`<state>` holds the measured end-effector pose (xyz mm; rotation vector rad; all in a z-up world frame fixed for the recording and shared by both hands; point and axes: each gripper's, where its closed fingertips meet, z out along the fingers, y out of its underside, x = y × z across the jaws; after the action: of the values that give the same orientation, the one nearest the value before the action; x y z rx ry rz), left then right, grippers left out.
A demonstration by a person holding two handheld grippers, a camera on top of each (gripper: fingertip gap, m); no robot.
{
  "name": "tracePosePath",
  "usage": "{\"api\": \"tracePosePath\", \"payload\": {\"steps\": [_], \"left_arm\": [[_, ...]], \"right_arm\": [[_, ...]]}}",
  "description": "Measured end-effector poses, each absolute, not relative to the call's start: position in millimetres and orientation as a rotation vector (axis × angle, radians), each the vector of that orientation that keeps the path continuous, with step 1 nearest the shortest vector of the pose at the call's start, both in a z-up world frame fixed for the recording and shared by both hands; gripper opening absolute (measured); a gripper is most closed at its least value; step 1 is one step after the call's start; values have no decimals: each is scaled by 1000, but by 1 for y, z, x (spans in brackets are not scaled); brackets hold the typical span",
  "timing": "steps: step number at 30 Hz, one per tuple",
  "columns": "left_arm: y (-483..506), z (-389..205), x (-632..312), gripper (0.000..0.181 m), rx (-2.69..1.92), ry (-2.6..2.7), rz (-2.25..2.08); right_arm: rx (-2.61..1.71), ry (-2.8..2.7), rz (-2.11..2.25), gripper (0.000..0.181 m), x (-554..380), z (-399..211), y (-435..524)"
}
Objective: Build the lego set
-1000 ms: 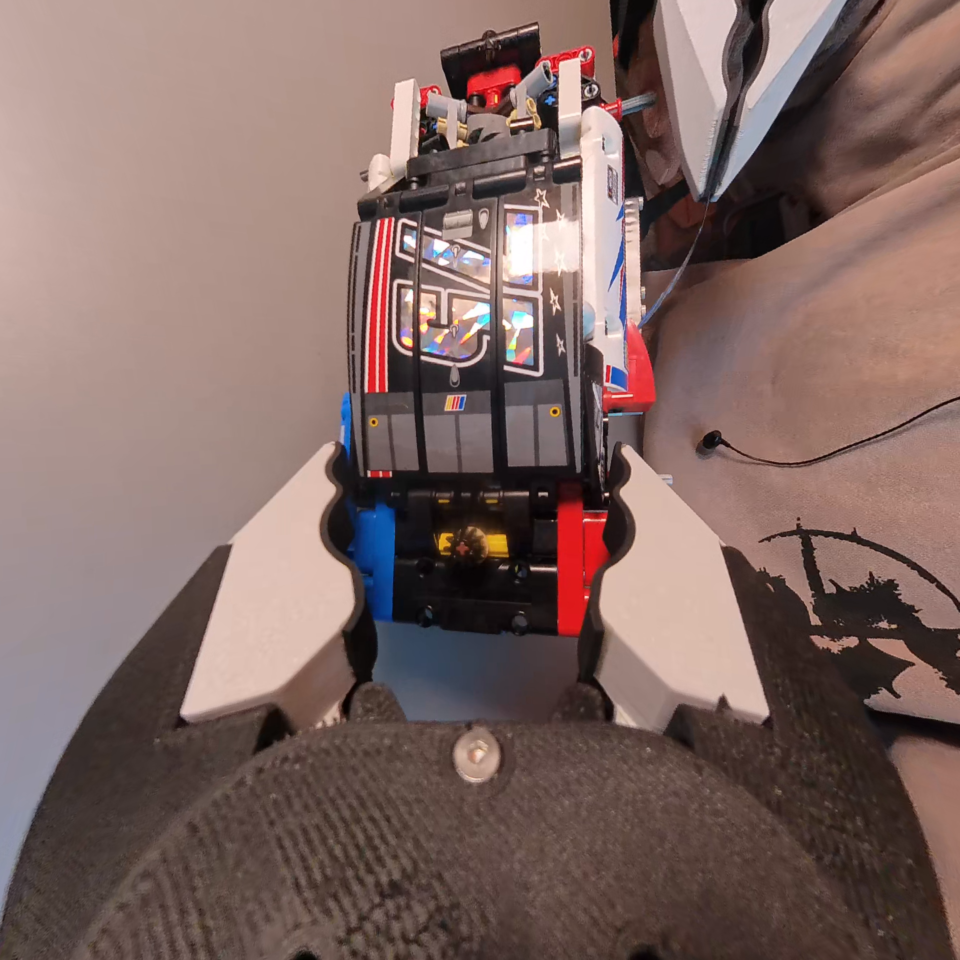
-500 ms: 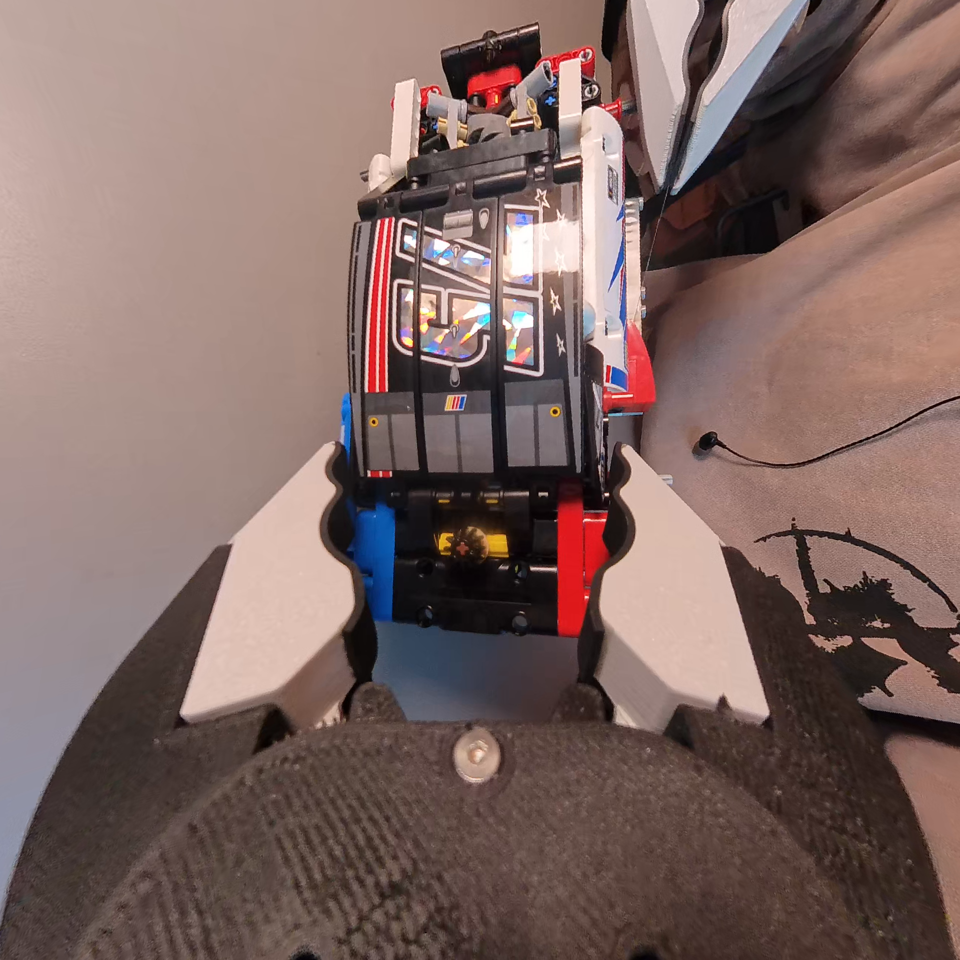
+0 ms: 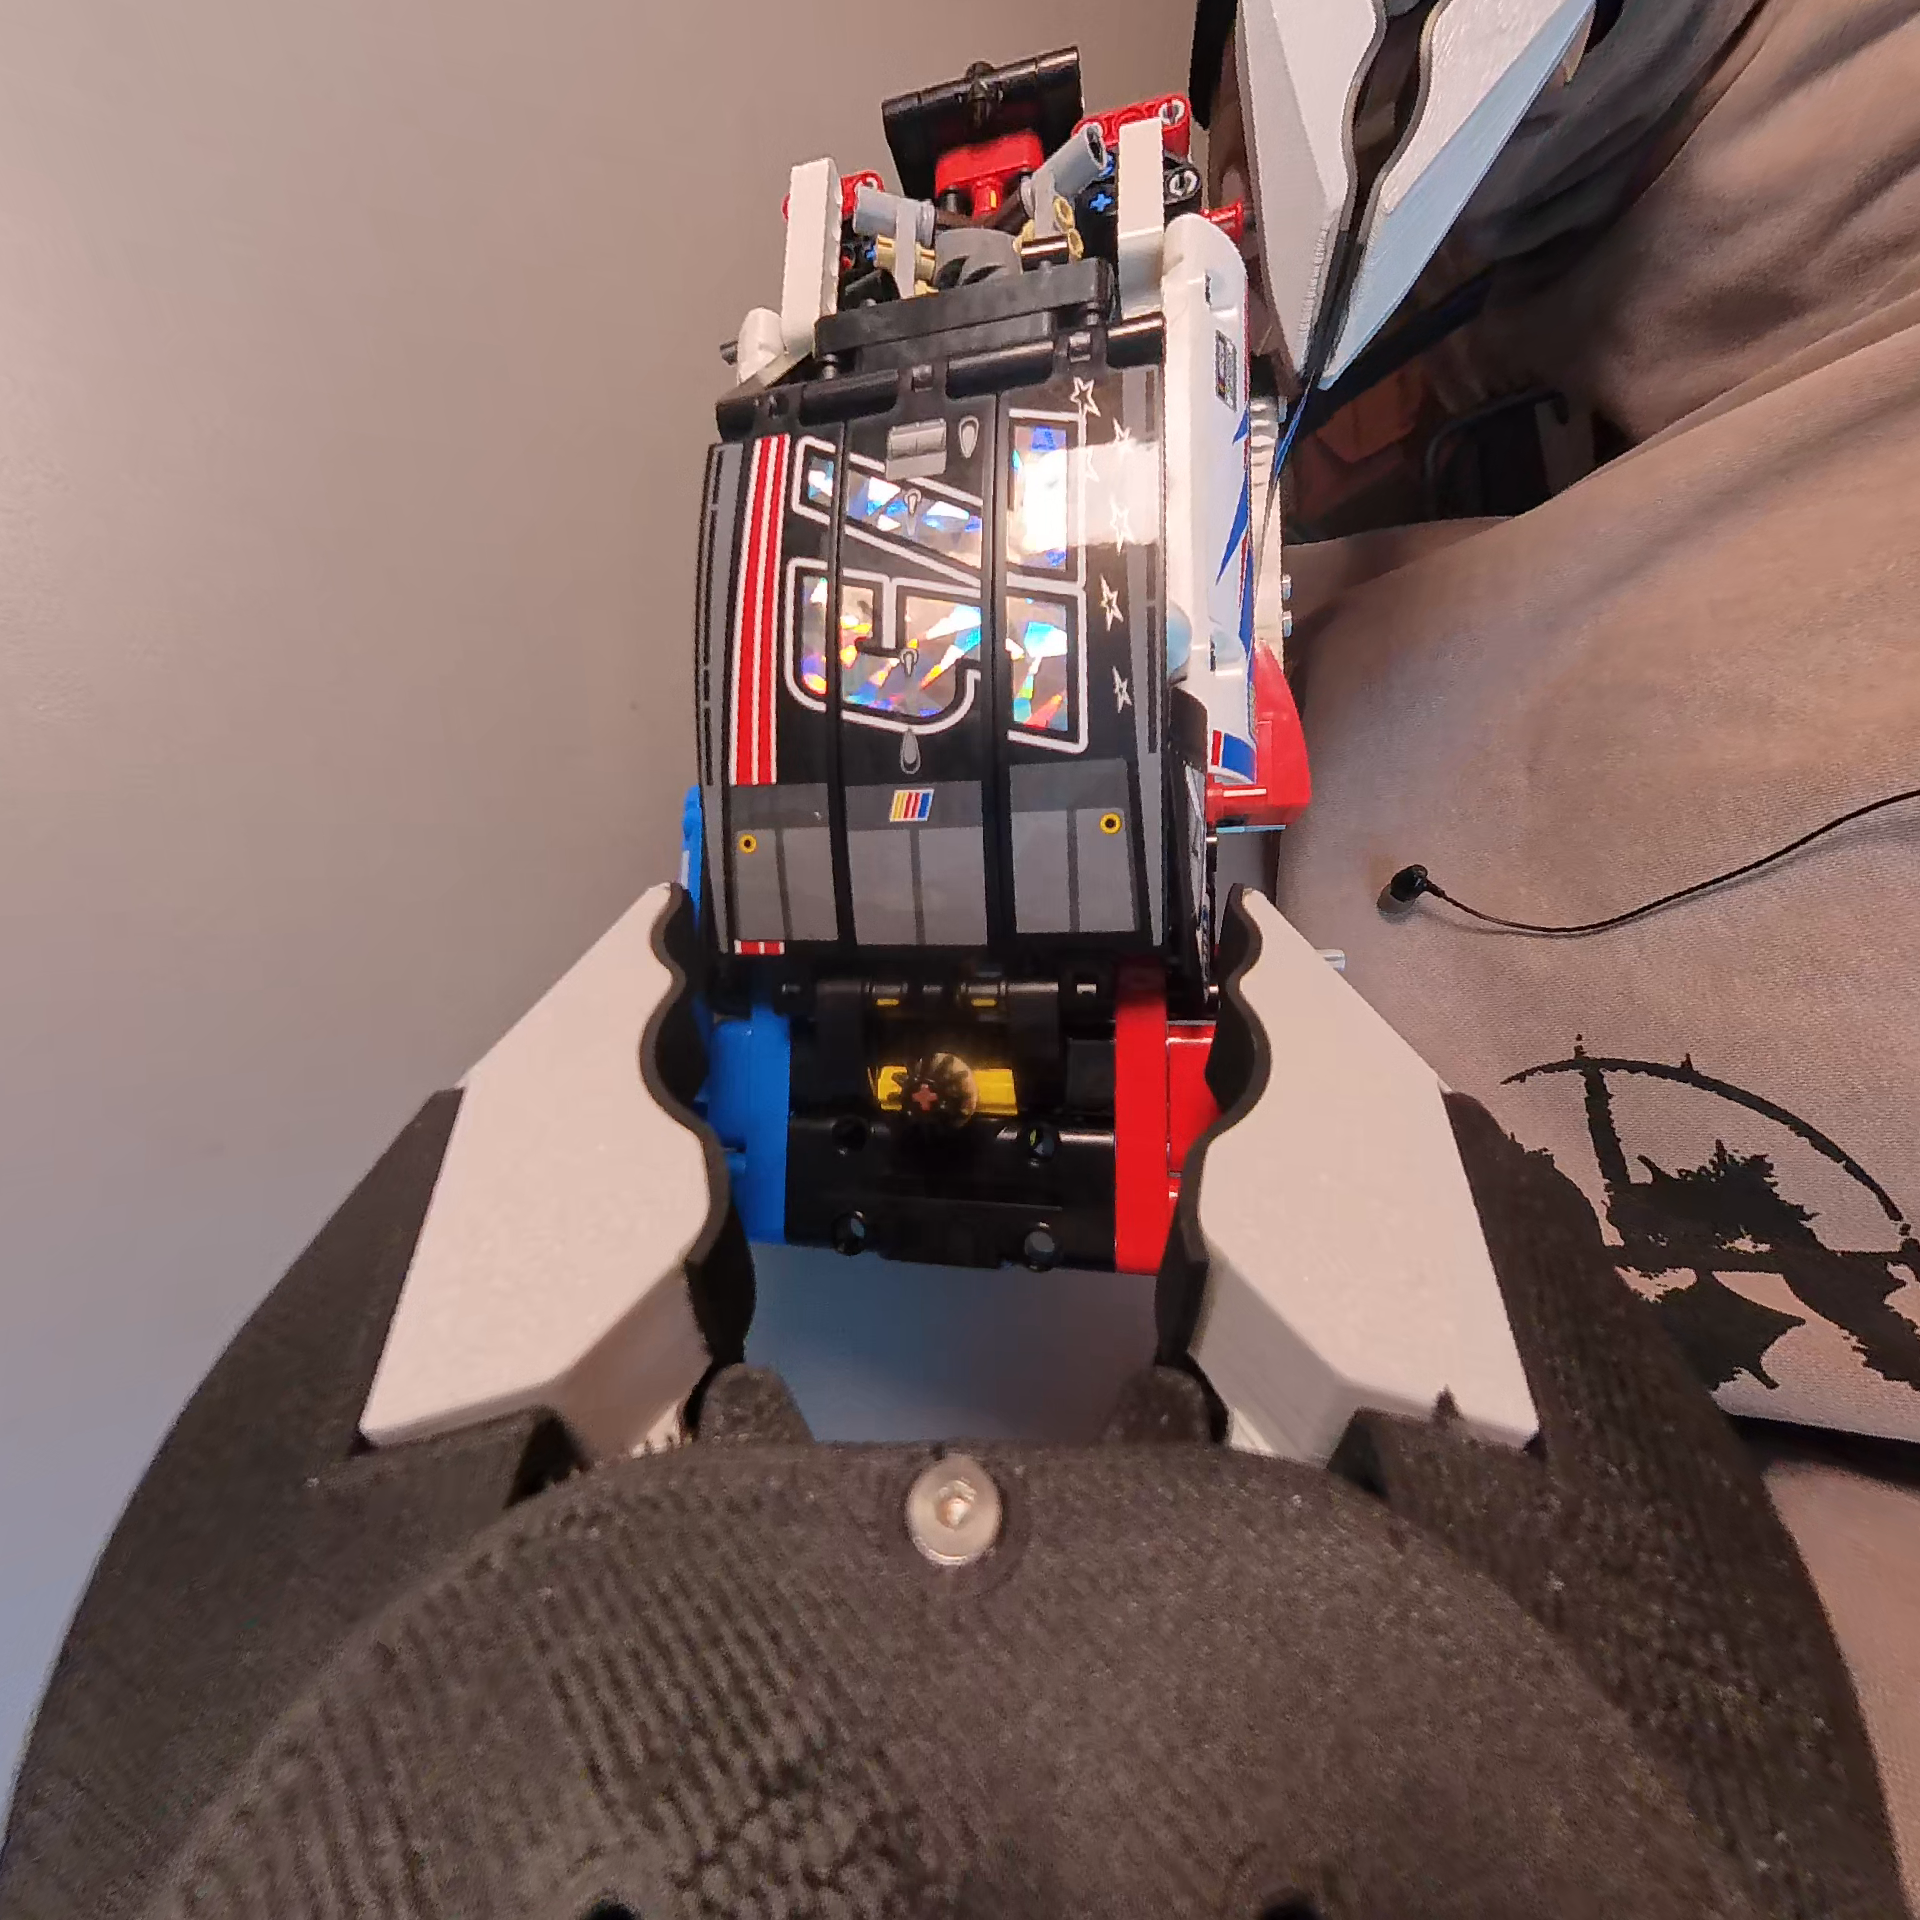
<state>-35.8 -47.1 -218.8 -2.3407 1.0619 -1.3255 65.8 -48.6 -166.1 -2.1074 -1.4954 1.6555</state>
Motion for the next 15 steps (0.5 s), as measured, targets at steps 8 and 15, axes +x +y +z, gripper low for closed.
{"api": "tracePosePath", "payload": {"steps": [8,15], "left_arm": [[-47,-219,-36,98,-2342,1064,-1326],[-47,-219,-36,98,-2342,1064,-1327]], "right_arm": [[-2111,-1499,1633,0,67,-168,-47],[-2110,-1497,1626,0,66,-168,-47]]}}
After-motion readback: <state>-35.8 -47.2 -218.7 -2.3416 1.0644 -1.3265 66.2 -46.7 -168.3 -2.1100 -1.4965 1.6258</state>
